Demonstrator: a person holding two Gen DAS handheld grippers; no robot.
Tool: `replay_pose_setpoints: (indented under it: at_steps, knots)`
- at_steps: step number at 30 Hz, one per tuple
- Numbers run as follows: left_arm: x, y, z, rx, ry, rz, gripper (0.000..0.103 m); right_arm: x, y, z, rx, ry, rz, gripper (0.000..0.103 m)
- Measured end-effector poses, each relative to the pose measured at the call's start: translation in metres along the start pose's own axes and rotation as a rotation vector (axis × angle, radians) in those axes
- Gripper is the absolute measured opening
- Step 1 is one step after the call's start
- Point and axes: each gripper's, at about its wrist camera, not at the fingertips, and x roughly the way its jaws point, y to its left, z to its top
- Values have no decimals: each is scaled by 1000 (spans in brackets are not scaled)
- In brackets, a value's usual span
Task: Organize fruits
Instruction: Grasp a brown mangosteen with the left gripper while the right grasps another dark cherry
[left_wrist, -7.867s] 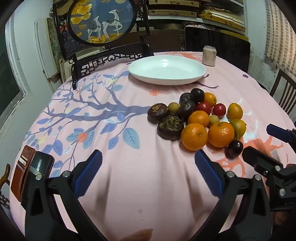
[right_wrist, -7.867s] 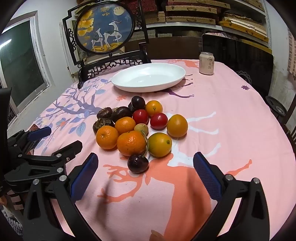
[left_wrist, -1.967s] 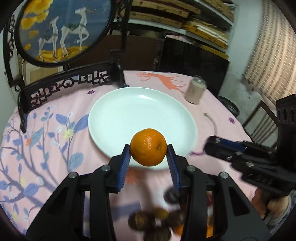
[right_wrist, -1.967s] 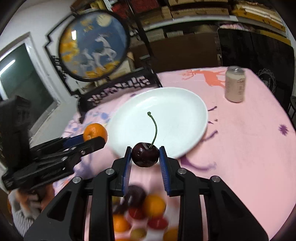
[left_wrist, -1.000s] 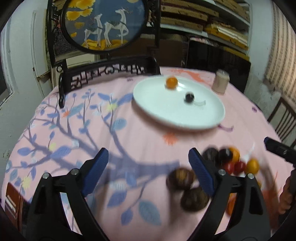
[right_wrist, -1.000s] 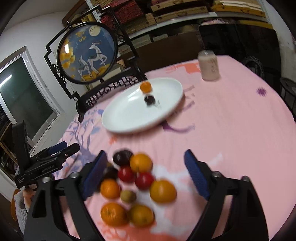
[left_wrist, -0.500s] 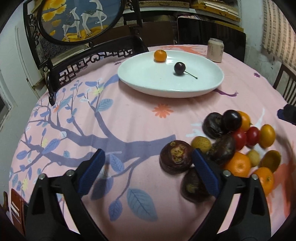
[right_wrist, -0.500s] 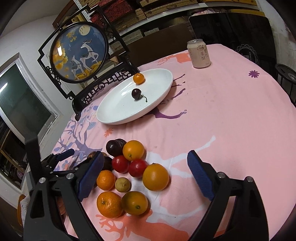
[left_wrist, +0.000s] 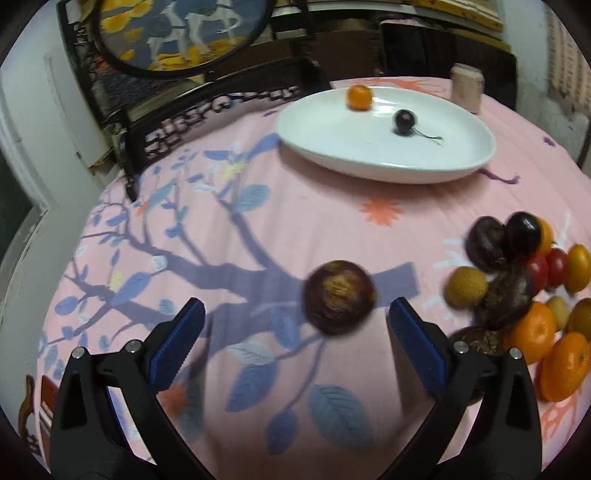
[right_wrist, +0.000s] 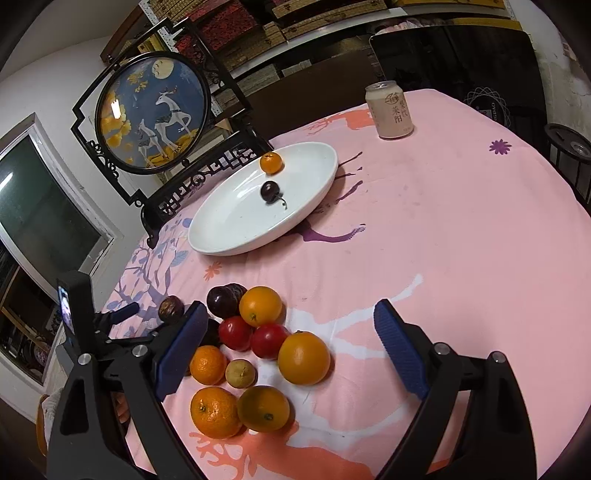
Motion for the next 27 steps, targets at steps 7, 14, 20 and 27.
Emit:
replay_pose_setpoints:
  at_steps: [7,14,20,27]
  knots:
    - [17,16,2,-115,86,-99,101,9,30,-1,-130,-4,86,91]
    - [16,11,0,-112,83,-95,101,46,87,-9,-468,16,-4,63]
    - [16,13,0,-115,84,-95,101,70,85,-12,-518,59,-42,33]
    - [17,13,1,-110,79,-93,101,70,90,-14,-535,72,-32,27]
